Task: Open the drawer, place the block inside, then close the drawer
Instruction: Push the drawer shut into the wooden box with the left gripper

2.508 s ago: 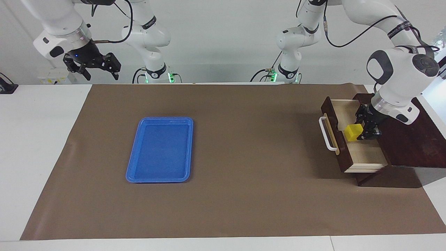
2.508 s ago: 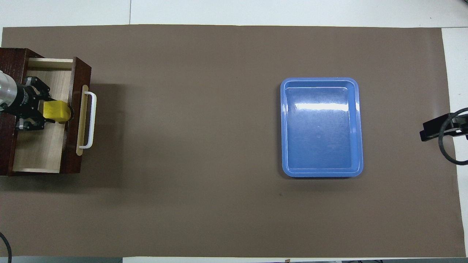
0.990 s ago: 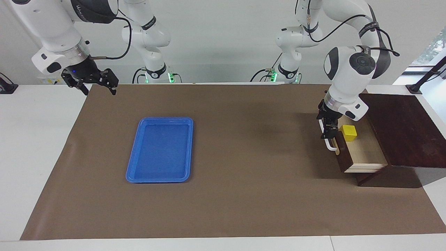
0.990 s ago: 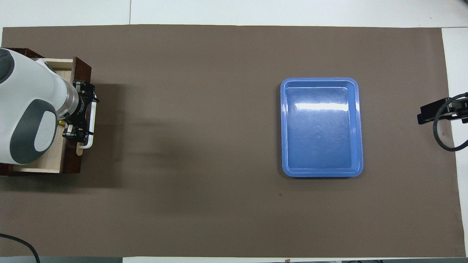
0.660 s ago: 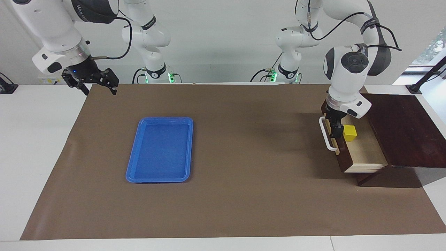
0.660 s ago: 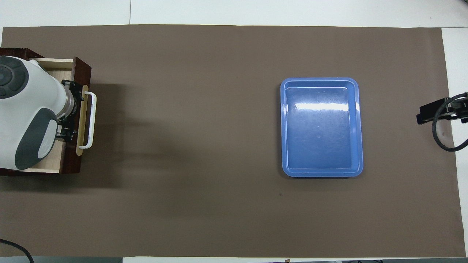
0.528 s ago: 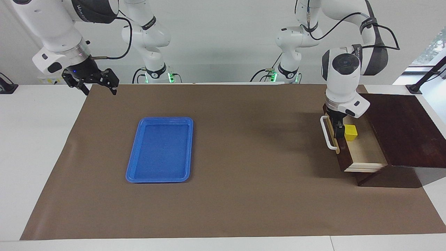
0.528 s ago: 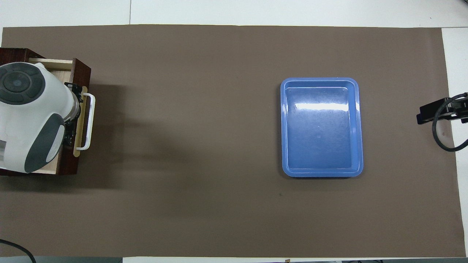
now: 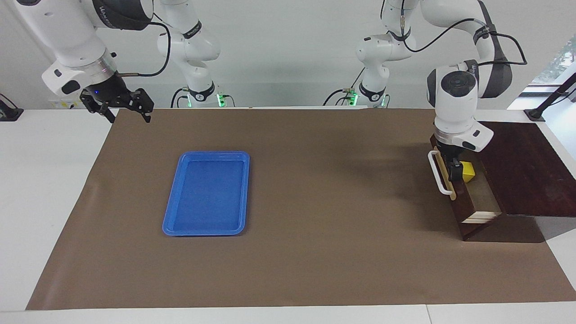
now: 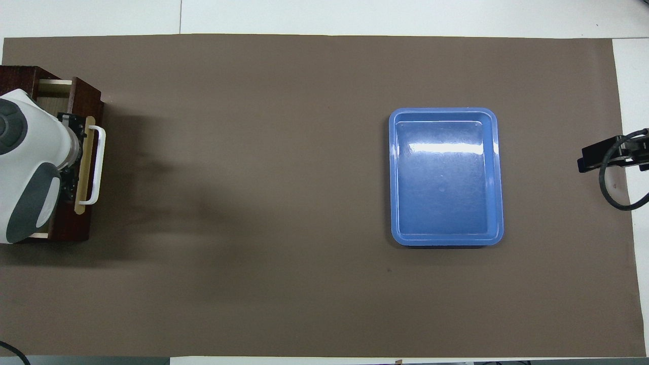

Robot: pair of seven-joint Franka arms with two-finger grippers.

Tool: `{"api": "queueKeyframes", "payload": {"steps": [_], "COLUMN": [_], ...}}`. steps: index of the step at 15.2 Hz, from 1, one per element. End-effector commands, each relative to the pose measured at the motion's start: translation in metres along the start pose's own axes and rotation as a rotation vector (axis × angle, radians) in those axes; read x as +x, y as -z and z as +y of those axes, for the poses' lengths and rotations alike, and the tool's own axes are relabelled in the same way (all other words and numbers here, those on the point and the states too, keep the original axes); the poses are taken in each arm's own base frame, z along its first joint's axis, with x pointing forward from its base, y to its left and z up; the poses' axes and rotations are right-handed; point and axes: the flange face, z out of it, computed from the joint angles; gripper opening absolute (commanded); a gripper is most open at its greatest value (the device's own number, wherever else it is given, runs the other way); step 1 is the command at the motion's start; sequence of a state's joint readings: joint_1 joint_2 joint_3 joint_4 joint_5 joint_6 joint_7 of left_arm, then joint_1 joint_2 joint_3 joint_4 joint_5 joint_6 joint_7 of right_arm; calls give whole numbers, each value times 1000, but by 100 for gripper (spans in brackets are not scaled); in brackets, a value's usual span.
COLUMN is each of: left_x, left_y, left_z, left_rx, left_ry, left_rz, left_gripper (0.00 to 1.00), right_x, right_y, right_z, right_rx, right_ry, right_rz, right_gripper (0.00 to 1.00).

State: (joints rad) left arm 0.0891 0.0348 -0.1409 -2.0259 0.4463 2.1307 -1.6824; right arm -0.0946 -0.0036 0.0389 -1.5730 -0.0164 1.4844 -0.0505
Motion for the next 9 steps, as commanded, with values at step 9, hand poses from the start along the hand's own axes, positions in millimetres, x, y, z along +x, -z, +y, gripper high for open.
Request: {"api": "queueKeyframes", "payload": {"steps": [9], "left_x": [54], "left_y": [-25], "left_z": [-15], "left_rx": [-11], "left_ry": [-92], "left_rz": [36], "left_gripper": [100], "right_x": [-3], "right_y": [0], "right_z": [1], "right_rx": [-18], "right_ry": [22], "right_rz": [7], "right_gripper": [100]}}
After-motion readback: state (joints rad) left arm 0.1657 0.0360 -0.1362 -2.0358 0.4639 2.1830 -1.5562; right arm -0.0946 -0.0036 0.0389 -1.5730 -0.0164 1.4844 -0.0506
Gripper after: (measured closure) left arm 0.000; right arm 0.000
